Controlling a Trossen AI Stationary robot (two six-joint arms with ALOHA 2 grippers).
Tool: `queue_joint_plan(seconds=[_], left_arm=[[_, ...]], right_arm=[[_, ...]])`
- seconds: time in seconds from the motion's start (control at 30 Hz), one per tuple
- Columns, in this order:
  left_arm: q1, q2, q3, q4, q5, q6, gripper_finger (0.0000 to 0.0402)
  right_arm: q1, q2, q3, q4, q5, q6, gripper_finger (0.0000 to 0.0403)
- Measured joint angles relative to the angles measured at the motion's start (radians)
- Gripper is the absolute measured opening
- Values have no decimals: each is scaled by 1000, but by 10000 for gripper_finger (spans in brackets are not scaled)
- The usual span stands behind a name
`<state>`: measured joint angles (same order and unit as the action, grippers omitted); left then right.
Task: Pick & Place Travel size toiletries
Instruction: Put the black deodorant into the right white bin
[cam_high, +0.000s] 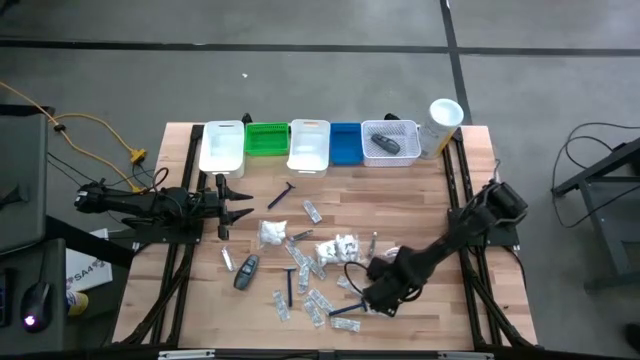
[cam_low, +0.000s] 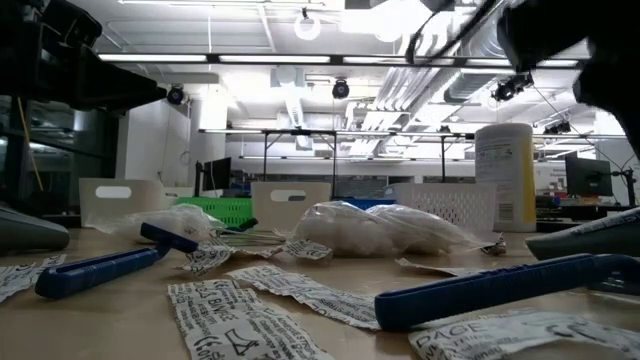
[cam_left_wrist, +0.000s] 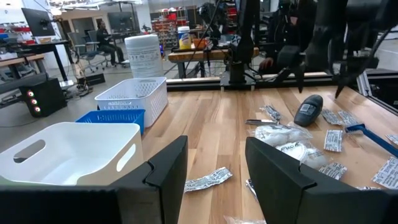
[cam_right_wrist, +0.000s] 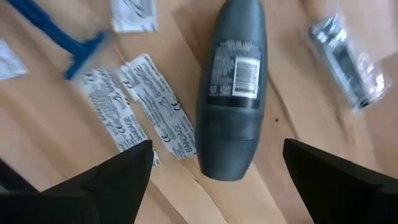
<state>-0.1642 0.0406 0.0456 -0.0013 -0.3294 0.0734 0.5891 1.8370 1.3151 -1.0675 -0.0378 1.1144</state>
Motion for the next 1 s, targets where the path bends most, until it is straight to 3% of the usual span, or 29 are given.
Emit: queue_joint_plan(seconds=[0.2, 0.43, 1.0], left_arm=[[0, 0, 0, 0, 0, 0, 162], [0, 0, 0, 0, 0, 0, 162], [0, 0, 0, 0, 0, 0, 162]], right_arm=[[-17, 69, 0, 3, -76, 43, 351], [-54, 115, 0, 11, -77, 42, 348], [-98, 117, -66, 23, -152, 53, 306]])
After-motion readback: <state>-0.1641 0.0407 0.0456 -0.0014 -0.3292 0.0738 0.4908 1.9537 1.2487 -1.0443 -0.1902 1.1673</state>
